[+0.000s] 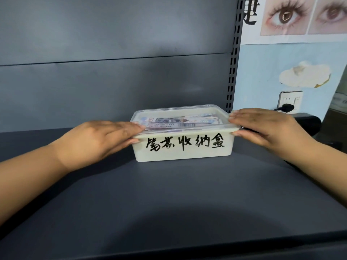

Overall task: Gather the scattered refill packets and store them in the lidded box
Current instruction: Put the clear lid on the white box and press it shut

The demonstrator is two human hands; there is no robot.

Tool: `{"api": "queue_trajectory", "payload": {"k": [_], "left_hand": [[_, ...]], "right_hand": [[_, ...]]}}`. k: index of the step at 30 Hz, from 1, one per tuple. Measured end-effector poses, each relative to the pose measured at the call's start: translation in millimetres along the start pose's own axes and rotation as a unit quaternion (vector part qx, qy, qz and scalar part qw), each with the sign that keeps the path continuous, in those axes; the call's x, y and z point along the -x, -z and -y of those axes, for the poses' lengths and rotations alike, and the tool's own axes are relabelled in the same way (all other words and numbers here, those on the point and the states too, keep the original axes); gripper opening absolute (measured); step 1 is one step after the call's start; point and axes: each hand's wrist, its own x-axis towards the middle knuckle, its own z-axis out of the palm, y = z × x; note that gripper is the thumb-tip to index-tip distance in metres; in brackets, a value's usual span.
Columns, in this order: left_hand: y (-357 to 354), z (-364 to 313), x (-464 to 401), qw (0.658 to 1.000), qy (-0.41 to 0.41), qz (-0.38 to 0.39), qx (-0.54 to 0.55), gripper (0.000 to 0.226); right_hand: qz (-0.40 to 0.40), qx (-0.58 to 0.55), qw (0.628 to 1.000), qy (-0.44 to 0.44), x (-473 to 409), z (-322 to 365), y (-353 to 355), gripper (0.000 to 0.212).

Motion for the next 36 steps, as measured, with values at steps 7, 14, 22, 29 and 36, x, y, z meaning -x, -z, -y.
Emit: {"api": "queue_trajectory", "payload": {"k": [7,14,22,29,36], "left_hand": [[-9,4,0,0.998,-0.029,-0.005,-0.056,0.03],[-13,5,-4,0.998,-0.007,0.002,-0.057,0.028],[-19,8,-2,0.999,0.04,-0.016,0.012,0.042],[-24,18,8,0.972,0.154,-0.001,0.178,0.059],[-26,17,8,0.984,0.143,0.047,0.1,0.067]], "right_hand": [[-0.042,0.159,0.98,0.107,-1,-10,-9,0.04],[-0.028,0.13,0.984,0.12,-8,-7,-9,0.023],[0.012,0.008,0.999,-0.03,-6,3,-4,0.047],[0.032,-0.077,0.987,-0.137,-2,3,-7,0.071],[0.026,-0.045,0.992,-0.115,-5,3,-11,0.065]]}}
